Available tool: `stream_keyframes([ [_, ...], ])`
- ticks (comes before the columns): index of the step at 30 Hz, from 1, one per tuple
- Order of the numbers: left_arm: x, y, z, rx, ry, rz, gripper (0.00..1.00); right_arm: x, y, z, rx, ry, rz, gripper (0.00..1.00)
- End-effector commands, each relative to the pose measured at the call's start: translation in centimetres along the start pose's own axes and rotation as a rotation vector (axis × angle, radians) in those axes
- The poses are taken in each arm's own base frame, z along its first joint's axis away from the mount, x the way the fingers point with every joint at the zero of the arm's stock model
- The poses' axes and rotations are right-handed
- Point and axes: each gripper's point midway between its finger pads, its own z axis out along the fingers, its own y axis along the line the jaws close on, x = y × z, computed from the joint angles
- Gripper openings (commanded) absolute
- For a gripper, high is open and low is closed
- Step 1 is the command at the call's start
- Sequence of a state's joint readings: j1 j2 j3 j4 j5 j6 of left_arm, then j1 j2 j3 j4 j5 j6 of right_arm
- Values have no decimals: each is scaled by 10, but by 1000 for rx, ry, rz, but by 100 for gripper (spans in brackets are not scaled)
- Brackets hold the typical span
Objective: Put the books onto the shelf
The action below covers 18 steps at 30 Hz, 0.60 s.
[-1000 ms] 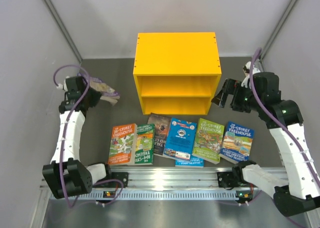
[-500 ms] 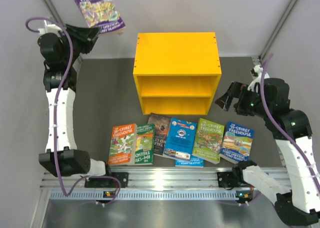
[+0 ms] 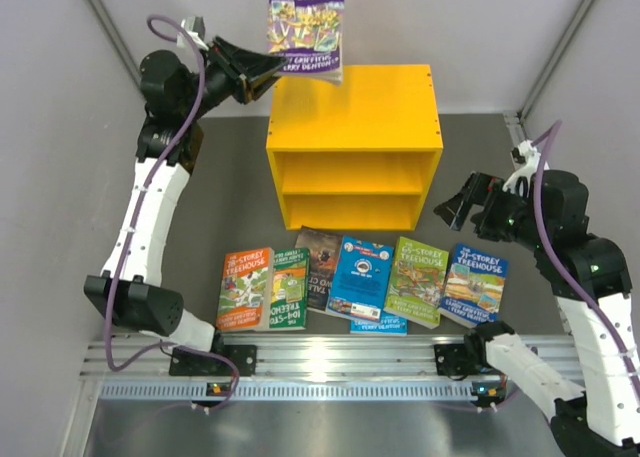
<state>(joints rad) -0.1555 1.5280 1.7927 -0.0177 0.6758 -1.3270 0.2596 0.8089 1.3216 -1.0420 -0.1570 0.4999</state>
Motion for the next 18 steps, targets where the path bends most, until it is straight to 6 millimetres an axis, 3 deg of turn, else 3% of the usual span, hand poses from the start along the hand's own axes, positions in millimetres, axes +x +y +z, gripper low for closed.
stream_keyframes([
  [1,13,-26,-36,-30,-27,-26,0,0,0,-2,-3,-27,6,100],
  [3,21,-12,-47,-120,-26,-15,0,5,-3,1,5,-9,17,100],
  [8,48,46,-61,-286,24,-139,0,16,-4,8,-7,22,40,100],
  [18,69,93,-81,-473,65,-175,0,20,-6,15,-5,42,36,100],
])
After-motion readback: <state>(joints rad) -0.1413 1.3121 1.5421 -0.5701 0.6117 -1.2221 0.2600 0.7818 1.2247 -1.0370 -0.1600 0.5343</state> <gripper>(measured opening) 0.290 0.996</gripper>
